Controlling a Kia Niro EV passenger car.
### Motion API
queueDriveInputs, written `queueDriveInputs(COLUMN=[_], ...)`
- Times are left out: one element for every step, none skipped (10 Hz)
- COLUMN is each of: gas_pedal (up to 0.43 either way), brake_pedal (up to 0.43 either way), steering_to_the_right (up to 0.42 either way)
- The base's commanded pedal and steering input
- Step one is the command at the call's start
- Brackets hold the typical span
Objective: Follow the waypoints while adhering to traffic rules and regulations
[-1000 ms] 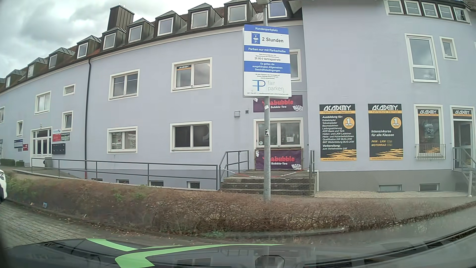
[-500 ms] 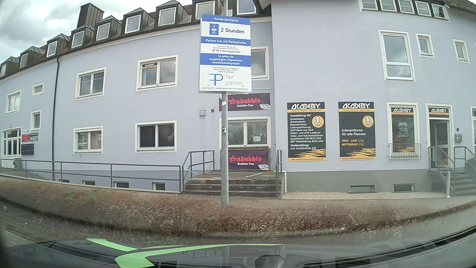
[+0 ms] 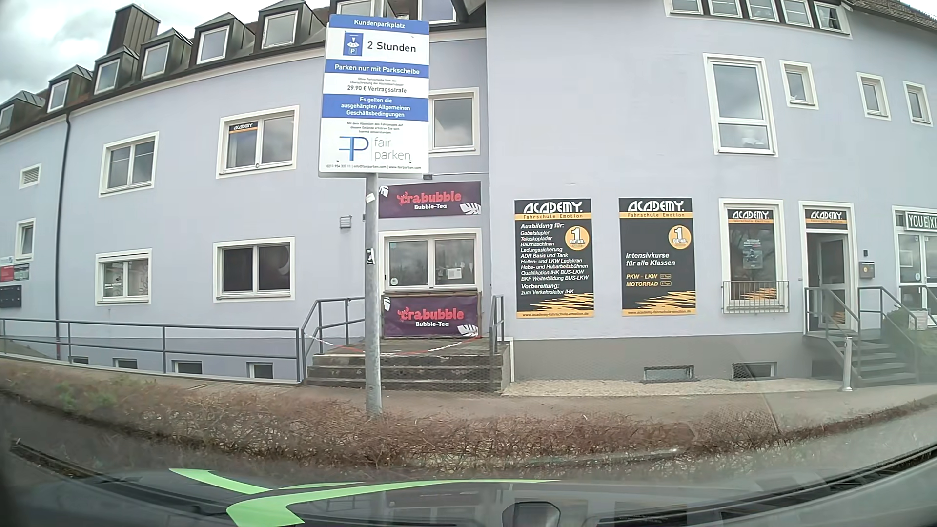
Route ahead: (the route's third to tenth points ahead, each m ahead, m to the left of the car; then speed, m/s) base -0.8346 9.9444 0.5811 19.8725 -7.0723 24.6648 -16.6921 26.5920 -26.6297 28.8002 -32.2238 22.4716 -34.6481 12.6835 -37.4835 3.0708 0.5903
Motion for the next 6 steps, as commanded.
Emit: queueDriveInputs(gas_pedal=[0.0, 0.0, 0.0, 0.0, 0.0, 0.0], brake_pedal=[0.134, 0.165, 0.177, 0.183, 0.195, 0.201], steering_to_the_right=[0.869, 0.838, 0.782, 0.734, 0.653, 0.567])
